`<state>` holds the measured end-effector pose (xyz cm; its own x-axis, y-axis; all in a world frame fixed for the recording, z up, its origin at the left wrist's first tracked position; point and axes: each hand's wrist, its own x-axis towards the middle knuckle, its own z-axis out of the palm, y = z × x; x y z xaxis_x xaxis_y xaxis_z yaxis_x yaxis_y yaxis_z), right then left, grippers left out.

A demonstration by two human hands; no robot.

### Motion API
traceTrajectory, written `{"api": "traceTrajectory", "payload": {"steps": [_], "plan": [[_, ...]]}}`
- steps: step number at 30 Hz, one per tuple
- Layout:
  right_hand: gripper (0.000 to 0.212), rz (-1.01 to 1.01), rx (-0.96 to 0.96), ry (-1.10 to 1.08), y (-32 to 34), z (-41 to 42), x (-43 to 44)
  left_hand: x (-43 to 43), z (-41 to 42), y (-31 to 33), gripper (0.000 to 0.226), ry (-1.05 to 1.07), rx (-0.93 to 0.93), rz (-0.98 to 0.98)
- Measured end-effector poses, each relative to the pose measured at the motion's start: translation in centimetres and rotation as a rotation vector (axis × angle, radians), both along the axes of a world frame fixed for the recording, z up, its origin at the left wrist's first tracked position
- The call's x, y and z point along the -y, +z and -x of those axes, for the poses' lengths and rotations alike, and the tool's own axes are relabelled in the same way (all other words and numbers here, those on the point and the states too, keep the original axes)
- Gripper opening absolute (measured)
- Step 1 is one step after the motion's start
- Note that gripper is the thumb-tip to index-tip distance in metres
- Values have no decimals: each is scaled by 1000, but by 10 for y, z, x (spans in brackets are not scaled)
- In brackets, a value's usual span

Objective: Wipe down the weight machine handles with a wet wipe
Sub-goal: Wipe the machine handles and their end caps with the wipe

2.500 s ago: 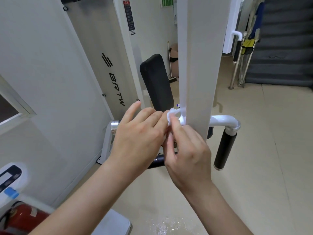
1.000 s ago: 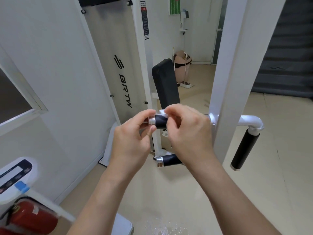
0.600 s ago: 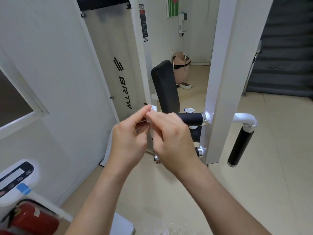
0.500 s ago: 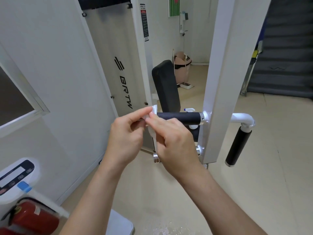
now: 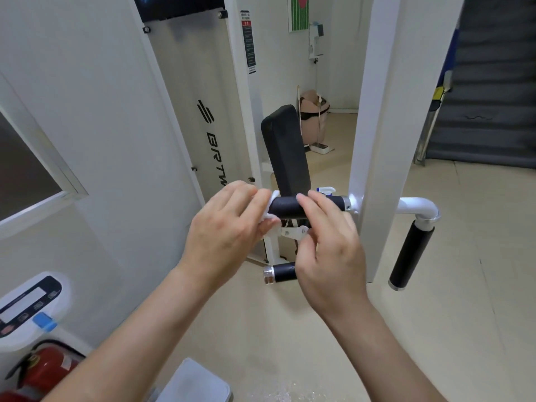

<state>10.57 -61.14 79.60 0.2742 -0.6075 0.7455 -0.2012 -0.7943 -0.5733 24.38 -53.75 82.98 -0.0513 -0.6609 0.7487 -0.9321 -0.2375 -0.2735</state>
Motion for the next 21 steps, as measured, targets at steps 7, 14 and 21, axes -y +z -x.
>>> {"api": "traceTrajectory", "payload": {"steps": [7,14,21], "plan": [[52,114,-96,-85,-4,0,6,10,12,1,33,-204,-858,198],[51,148,-127,-92,-5,1,6,-9,43,-15,22,-247,-1400,516],[50,148,-146,-77,-4,0,4,14,38,-10,30,-89,-1087,446]]}}
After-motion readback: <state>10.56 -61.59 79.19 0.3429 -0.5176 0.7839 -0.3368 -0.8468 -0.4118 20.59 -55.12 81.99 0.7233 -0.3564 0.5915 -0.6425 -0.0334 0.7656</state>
